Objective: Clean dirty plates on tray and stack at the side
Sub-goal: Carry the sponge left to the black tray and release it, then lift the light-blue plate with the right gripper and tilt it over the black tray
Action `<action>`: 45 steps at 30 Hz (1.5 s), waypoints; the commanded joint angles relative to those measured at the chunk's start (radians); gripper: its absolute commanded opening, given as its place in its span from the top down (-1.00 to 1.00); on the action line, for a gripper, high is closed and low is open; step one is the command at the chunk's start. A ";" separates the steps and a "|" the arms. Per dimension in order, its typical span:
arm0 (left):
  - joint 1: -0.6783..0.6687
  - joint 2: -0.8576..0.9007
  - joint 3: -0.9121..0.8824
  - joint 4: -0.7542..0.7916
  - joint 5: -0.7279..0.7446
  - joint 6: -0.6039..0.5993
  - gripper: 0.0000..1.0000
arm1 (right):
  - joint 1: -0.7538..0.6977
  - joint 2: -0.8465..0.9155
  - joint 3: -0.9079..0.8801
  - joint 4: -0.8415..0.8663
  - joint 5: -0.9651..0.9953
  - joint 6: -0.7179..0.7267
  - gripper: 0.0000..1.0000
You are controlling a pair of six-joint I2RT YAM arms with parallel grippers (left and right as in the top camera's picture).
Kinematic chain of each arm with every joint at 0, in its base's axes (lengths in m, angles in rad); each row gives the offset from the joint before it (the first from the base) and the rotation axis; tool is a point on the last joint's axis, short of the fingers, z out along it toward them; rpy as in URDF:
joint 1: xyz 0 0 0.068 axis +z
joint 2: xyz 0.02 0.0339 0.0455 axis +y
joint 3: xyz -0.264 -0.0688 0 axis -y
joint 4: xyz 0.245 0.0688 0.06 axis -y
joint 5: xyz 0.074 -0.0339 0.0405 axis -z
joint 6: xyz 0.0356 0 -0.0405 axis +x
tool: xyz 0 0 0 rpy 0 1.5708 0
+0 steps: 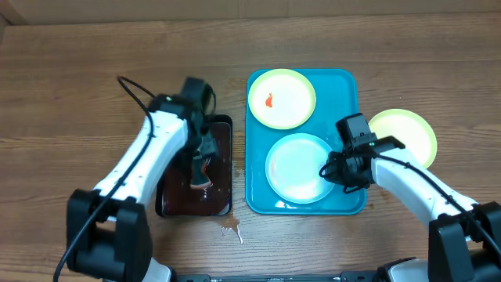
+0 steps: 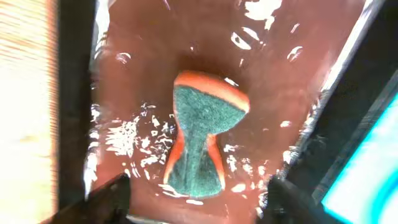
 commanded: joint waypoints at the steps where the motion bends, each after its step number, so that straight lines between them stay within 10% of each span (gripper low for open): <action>1: 0.052 -0.074 0.113 -0.048 0.001 0.034 -0.75 | 0.021 -0.029 0.122 -0.075 0.080 -0.046 0.92; 12: 0.326 -0.148 0.402 -0.259 0.001 0.045 -1.00 | 0.247 -0.050 0.456 -0.195 0.150 -0.388 0.92; 45: 0.416 -0.146 0.409 -0.357 -0.009 0.044 -1.00 | 0.810 0.080 0.492 0.161 0.945 -0.209 0.92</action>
